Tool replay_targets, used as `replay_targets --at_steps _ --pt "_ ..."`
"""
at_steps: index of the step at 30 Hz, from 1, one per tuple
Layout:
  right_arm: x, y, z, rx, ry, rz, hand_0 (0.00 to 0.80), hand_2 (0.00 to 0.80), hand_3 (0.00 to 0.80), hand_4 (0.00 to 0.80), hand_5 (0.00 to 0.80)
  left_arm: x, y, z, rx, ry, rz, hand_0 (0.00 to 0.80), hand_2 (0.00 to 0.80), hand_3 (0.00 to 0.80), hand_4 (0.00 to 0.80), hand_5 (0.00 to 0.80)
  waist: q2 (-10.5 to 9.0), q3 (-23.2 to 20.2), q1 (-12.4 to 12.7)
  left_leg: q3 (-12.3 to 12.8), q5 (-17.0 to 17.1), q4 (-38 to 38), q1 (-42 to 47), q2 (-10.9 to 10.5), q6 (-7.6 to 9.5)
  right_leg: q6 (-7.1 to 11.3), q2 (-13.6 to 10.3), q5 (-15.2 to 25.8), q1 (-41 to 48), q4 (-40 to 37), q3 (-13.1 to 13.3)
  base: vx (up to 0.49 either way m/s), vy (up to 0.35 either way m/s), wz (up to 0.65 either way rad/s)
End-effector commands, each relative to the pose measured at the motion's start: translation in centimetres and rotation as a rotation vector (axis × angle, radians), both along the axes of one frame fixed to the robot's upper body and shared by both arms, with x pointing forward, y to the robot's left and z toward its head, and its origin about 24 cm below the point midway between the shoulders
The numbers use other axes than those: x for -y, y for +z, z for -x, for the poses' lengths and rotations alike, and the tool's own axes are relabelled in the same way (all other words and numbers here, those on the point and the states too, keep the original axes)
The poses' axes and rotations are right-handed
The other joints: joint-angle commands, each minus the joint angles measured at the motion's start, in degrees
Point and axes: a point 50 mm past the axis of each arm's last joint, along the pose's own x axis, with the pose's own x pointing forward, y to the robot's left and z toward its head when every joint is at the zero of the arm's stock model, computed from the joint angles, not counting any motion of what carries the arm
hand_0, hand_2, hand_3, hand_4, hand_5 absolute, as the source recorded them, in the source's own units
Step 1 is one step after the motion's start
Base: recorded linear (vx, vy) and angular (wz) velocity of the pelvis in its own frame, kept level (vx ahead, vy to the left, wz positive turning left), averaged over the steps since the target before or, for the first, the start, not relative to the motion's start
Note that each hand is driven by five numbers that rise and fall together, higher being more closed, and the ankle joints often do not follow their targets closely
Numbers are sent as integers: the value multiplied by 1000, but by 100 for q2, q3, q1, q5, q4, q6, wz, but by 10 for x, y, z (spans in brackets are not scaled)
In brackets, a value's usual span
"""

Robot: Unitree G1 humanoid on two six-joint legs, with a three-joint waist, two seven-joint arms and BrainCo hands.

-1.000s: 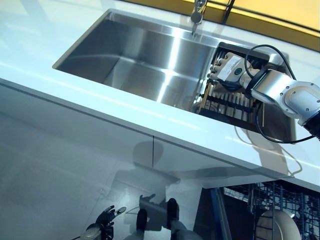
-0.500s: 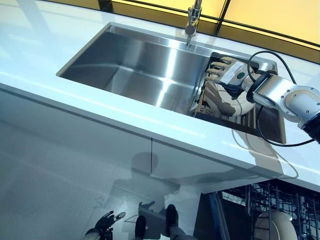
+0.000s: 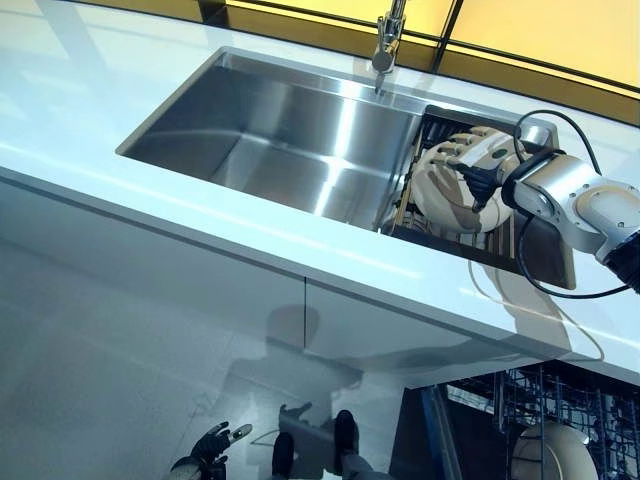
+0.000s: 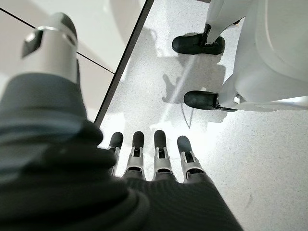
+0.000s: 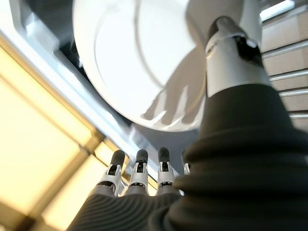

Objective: Take plates into dishwasher

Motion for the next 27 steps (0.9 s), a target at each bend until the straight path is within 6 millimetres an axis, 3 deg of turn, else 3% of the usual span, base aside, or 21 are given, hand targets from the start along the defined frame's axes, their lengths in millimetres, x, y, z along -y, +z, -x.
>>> replay_targets --at_steps 1,12,23,27 --pt "22 16 2 51 -122 -106 0 0 0 0 0 -4 0 -1 0 -5 -6 0 0 0 0 0 -40 -19 -69 -11 94 -147 -206 244 -147 606 -296 -453 420 102 -174 0 0 0" --pt "57 -18 13 -13 -220 -310 0 0 0 0 0 -7 1 0 12 8 -9 0 0 0 0 0 -113 12 -213 110 60 -147 -127 281 -141 613 -262 -435 446 116 -92 0 0 -1" --pt "57 -50 25 -38 -181 -325 0 0 0 0 0 -7 -1 3 14 42 -3 0 0 0 0 0 -121 9 -353 229 20 -147 -43 301 -117 616 -239 -430 497 112 -26 -2 5 -5" --pt "53 -50 28 22 -137 -309 0 0 0 0 0 -7 -1 3 18 49 -2 0 0 0 0 0 -106 28 -354 228 20 -147 -55 292 -102 622 -241 -418 490 103 -18 0 0 0"
